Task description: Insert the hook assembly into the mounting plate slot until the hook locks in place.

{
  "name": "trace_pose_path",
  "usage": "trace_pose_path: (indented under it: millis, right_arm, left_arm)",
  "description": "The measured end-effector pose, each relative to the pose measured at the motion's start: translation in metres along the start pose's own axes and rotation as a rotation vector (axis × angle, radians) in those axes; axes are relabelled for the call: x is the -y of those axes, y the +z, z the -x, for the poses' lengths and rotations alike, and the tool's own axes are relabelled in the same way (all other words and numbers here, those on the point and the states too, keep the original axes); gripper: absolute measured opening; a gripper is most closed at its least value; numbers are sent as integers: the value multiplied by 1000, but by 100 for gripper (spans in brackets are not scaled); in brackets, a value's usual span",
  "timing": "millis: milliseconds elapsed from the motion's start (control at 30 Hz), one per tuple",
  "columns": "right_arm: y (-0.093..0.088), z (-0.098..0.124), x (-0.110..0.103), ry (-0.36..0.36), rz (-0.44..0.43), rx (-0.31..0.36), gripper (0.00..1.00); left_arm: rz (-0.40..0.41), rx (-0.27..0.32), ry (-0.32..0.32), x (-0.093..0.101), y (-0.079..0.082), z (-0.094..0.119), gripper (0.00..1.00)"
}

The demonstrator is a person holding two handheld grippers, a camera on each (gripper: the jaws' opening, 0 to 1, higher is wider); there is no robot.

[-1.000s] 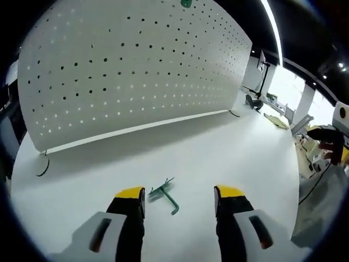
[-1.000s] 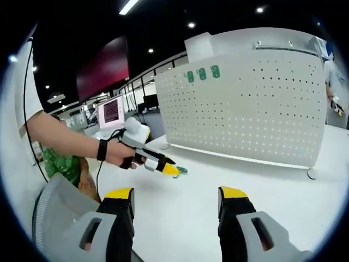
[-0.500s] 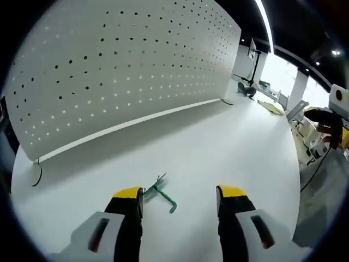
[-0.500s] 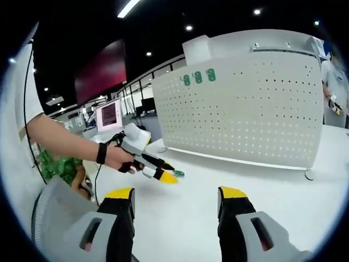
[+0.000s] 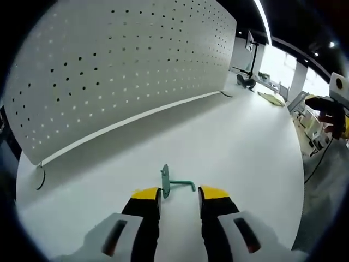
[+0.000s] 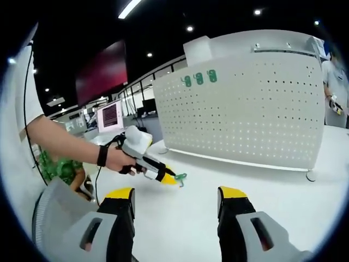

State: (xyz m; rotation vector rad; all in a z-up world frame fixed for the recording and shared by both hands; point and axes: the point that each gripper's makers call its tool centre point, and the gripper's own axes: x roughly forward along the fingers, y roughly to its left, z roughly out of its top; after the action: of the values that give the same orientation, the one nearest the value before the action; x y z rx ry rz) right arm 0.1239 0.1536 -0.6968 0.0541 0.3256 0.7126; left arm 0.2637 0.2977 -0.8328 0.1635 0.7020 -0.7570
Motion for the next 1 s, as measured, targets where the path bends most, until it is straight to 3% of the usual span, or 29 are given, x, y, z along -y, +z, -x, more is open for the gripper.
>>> trace_pose_path:
  millis: [200,300,567,767,1000]
  right_arm:
    - [0,1,1,-5,-5,0,62]
    - [-1,1,1,-3,-2,-5,62]
    - [-2,-1,-1,3,2,-12,62]
    - [-2,-3,-2,13,4,-16,62]
    - [-3,-3,-2,17,2,-18,62]
  left_arm:
    - [-7,-10,22,-6,0,-2,24]
    - [-76,-45,71,-13,-5,-2,17]
    - [-36,-14,77,-12,1,-6,17]
    - [-43,-39,75,-13,-5,-10,13]
    - [-32,-26,85,-17,-5,-10,8]
